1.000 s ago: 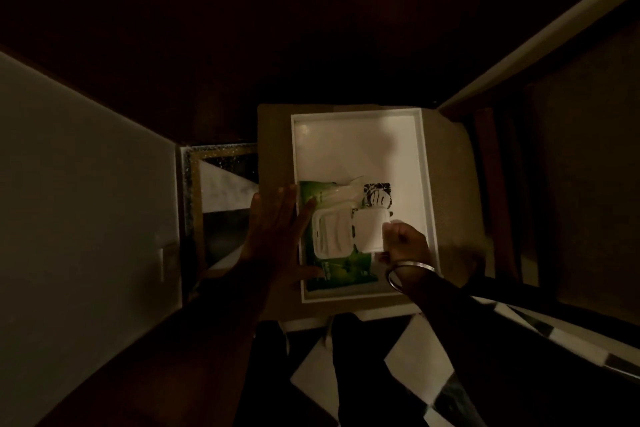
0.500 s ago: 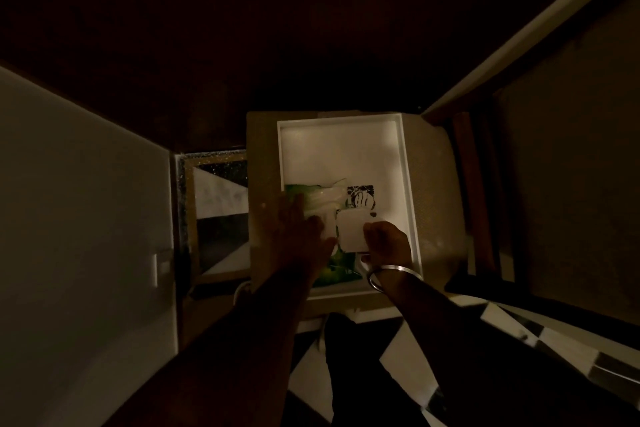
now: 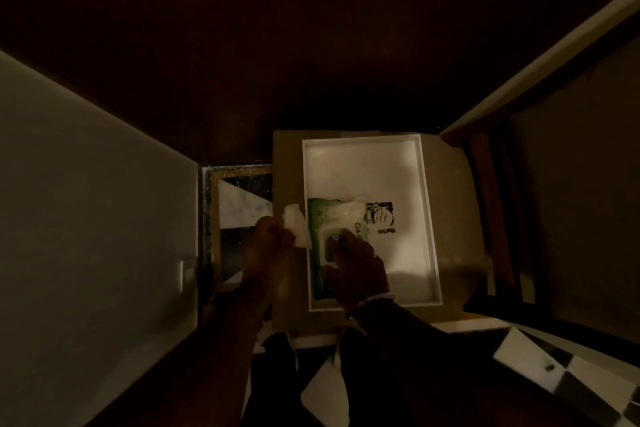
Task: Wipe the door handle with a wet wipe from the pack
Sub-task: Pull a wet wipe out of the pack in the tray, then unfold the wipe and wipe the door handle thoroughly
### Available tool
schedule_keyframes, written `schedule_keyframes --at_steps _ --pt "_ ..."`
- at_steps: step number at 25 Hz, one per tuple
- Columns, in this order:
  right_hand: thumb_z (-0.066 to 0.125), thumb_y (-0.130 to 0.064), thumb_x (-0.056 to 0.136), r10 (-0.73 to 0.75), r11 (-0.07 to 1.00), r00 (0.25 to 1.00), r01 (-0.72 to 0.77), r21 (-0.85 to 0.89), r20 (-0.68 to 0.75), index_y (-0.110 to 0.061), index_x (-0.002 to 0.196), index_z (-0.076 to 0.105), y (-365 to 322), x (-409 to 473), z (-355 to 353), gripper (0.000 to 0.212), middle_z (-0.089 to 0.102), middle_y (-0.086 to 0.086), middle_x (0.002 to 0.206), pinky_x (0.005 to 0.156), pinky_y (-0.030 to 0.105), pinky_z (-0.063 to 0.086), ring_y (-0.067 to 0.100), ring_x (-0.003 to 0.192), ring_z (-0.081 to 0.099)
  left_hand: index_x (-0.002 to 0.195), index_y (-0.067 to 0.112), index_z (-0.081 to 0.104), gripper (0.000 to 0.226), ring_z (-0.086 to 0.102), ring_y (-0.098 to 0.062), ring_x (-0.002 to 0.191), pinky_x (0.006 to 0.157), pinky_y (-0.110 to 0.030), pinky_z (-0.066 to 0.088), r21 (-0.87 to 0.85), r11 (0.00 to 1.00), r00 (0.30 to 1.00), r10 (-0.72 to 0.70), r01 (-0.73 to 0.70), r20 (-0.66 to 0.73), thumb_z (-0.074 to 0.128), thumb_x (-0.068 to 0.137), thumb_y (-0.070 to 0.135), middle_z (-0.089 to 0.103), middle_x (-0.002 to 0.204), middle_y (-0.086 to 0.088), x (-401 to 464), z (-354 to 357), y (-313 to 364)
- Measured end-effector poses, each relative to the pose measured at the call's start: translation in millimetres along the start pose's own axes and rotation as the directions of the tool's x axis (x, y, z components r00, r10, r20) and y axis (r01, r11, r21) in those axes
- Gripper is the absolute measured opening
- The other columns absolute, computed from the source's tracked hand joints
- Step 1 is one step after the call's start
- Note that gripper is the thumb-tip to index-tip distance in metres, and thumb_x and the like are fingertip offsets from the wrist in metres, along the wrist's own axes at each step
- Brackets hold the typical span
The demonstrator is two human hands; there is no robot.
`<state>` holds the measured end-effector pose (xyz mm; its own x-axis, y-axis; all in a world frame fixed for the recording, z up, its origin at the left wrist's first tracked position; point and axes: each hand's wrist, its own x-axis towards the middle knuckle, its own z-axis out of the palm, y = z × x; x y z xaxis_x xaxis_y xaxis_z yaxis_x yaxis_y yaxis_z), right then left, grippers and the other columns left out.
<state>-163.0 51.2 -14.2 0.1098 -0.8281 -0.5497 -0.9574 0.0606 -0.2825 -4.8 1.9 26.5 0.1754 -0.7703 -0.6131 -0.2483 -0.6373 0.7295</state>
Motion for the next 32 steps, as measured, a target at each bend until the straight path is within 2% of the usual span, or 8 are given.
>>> schedule_keyframes --at_steps 4,6,7,9,13,21,27,32 --pt "0.038 -0.042 0.102 0.037 0.979 0.981 0.002 -0.205 0.189 -0.019 0.157 0.024 -14.2 7.6 -19.3 0.061 0.019 0.014 0.163 0.113 0.047 0.034 0.036 0.143 0.030 0.102 0.010 0.060 0.016 0.064 -0.026 0.079 0.068 -0.038 0.054 -0.208 0.970 0.992 -0.128 0.129 0.019 0.059 0.088 0.001 0.064 0.093 -0.011 8.0 -21.2 22.6" --pt "0.042 -0.043 0.103 0.103 0.953 0.968 -0.161 0.255 0.228 -0.021 0.153 0.036 -26.5 11.8 -69.3 0.055 0.039 0.010 0.154 0.108 0.045 0.042 0.032 0.135 0.045 0.104 0.014 0.060 0.022 0.067 -0.028 0.089 0.071 -0.037 0.057 -0.253 0.962 0.990 -0.068 0.099 0.127 0.063 0.087 0.002 0.067 0.103 -0.011 -2.1 -34.5 44.6" --pt "0.049 -0.040 0.102 0.130 0.751 0.956 -0.269 0.603 0.265 -0.020 0.151 0.040 -35.3 11.6 -97.5 0.054 0.048 0.011 0.149 0.103 0.043 0.047 0.031 0.129 0.052 0.104 0.016 0.060 0.024 0.069 -0.027 0.090 0.070 -0.037 0.058 -0.291 0.954 0.985 -0.023 0.073 0.173 0.064 0.085 0.001 0.069 0.103 -0.009 -9.7 -41.7 60.3" --pt "0.059 -0.038 0.097 0.060 0.319 0.952 -0.302 0.898 0.299 -0.018 0.137 0.055 -53.7 2.0 -152.4 0.044 0.066 0.012 0.128 0.081 0.035 0.058 0.027 0.107 0.068 0.102 0.021 0.063 0.030 0.071 -0.020 0.087 0.065 -0.029 0.058 -0.306 0.952 0.966 0.075 0.004 0.248 0.066 0.083 -0.002 0.074 0.096 -0.001 -30.6 -56.8 94.7" --pt "0.068 -0.023 0.092 -0.096 0.198 0.980 -0.154 0.968 0.176 -0.017 0.107 0.068 -98.1 -33.5 -248.9 0.016 0.074 0.003 0.099 0.060 0.024 0.057 0.017 0.084 0.073 0.103 0.020 0.068 0.019 0.072 -0.018 0.086 0.063 -0.025 0.058 -0.252 0.940 0.937 0.285 -0.230 0.205 0.067 0.086 0.013 0.076 0.095 -0.002 -91.3 -96.6 183.8" --pt "0.073 -0.018 0.089 -0.309 0.389 0.943 0.242 0.889 -0.122 -0.013 0.115 0.068 -202.7 -79.7 -365.6 0.027 0.075 0.002 0.102 0.054 0.019 0.050 0.015 0.081 0.069 0.095 0.015 0.065 0.013 0.071 -0.021 0.086 0.061 -0.031 0.057 -0.397 0.825 0.909 0.306 -0.402 -0.284 0.057 0.094 0.025 0.074 0.093 -0.008 -166.9 -218.3 273.5" --pt "0.073 -0.012 0.087 -0.297 0.460 0.895 0.440 0.771 -0.333 -0.015 0.102 0.065 -319.3 -66.7 -413.4 0.018 0.074 0.007 0.102 0.053 0.016 0.049 0.014 0.081 0.069 0.088 0.024 0.065 0.009 0.071 -0.016 0.071 0.056 -0.026 0.058 -0.105 0.772 0.703 0.503 -0.627 -0.502 0.065 0.088 0.015 0.072 0.083 -0.004 -144.1 -333.3 313.1" --pt "0.076 -0.023 0.085 -0.119 0.669 0.797 0.505 0.545 -0.593 -0.023 0.096 0.060 -406.9 -28.5 -440.0 0.020 0.067 -0.003 0.098 0.055 0.014 0.042 0.012 0.084 0.063 0.100 0.022 0.062 0.013 0.065 -0.009 0.076 0.054 -0.019 0.053 0.044 0.769 0.563 0.505 -0.638 -0.655 0.065 0.087 0.024 0.068 0.088 0.002 -70.0 -383.9 339.3"
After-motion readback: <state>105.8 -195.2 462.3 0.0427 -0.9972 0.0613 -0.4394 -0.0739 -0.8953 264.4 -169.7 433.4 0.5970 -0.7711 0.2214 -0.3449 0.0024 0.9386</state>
